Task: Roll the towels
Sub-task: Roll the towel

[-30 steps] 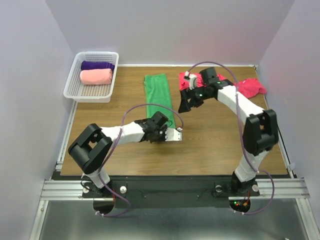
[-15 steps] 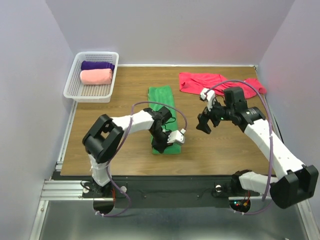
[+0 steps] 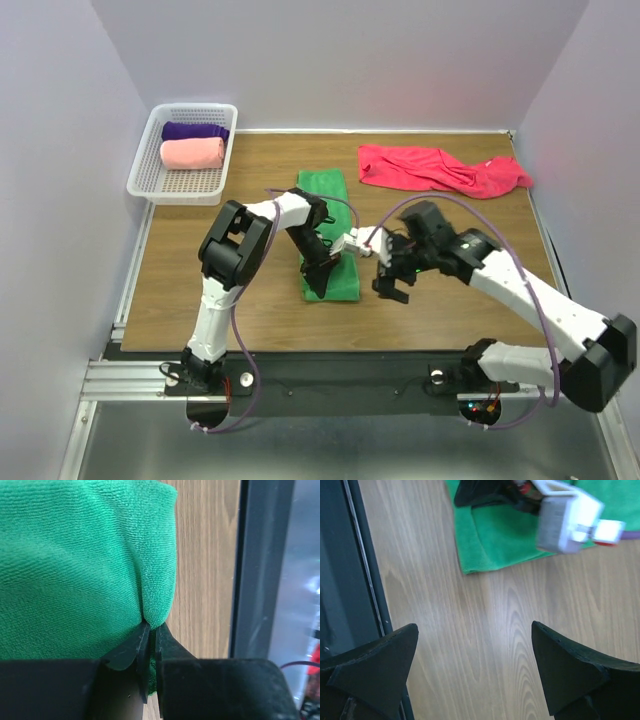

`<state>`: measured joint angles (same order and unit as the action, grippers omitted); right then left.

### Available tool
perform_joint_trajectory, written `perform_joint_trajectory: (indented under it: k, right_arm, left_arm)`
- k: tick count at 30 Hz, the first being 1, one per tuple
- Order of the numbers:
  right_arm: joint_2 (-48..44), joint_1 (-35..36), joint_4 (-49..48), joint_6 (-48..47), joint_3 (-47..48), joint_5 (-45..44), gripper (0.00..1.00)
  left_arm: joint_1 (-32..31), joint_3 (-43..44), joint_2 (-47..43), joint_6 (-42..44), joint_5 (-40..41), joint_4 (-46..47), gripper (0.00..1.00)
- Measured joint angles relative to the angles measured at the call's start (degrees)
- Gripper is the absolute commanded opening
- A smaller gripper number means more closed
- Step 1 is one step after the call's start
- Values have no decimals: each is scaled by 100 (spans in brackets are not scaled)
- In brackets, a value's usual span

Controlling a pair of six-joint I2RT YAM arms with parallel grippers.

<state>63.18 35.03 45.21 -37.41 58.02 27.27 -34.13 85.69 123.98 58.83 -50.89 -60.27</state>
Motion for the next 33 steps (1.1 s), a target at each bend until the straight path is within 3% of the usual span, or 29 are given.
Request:
perform_joint_trajectory:
  k: [12, 19, 25, 29, 33]
  right_arm:
    - [2031, 2743, -1744, 490, -243, -2496, 97]
    - [2579, 2905, -2861, 726, -643, -3392, 93]
    - [2765, 2870, -3582, 608, -984, -3759, 82]
    - [2828, 2870, -3869, 505, -1073, -3757, 50]
    - [2927, 2855, -4044, 485, -1117, -3692, 28]
  left_arm:
    - [190, 671, 647, 72, -291, -782, 12]
    - [212, 671, 647, 92, -293, -782, 16]
    - [212, 671, 647, 116, -295, -787, 17]
    - [221, 671, 647, 138, -295, -789, 20]
    - [249, 667, 643, 116, -310, -778, 36]
